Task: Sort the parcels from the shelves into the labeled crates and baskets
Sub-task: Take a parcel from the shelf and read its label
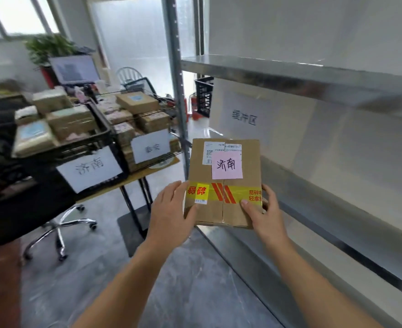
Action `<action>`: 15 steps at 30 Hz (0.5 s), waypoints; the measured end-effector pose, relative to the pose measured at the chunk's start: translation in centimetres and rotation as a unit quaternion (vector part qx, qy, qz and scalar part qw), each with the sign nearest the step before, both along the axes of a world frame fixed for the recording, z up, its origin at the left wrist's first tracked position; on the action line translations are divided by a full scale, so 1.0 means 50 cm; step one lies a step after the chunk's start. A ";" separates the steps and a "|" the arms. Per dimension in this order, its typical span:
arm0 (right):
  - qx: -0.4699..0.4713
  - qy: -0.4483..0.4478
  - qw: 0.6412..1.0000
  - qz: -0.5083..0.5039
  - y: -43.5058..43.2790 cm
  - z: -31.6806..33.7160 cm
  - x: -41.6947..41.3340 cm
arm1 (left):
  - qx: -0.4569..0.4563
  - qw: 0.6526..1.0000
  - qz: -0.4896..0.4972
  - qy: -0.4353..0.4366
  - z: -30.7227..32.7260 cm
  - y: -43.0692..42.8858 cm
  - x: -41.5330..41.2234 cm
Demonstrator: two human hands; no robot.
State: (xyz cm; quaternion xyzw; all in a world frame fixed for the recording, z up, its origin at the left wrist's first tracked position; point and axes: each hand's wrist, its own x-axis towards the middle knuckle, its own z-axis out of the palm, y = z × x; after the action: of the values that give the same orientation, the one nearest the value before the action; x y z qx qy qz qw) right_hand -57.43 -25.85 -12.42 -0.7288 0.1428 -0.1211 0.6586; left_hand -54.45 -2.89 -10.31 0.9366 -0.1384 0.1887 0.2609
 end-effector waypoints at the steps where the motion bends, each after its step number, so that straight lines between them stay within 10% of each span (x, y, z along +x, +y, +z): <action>1: 0.001 0.003 1.000 0.011 0.019 0.000 0.021 | 0.021 1.000 0.017 -0.006 0.002 0.024 0.011; 15: -0.029 0.014 0.995 0.094 0.148 0.003 0.356 | 0.185 0.963 0.190 0.038 0.033 0.206 0.245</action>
State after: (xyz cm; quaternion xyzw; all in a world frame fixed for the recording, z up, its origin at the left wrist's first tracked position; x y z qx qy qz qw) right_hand -39.64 -18.44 -12.28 -0.7594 0.0791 -0.0531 0.6436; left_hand -42.19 7.41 -8.64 0.9841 0.0194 0.1698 0.0475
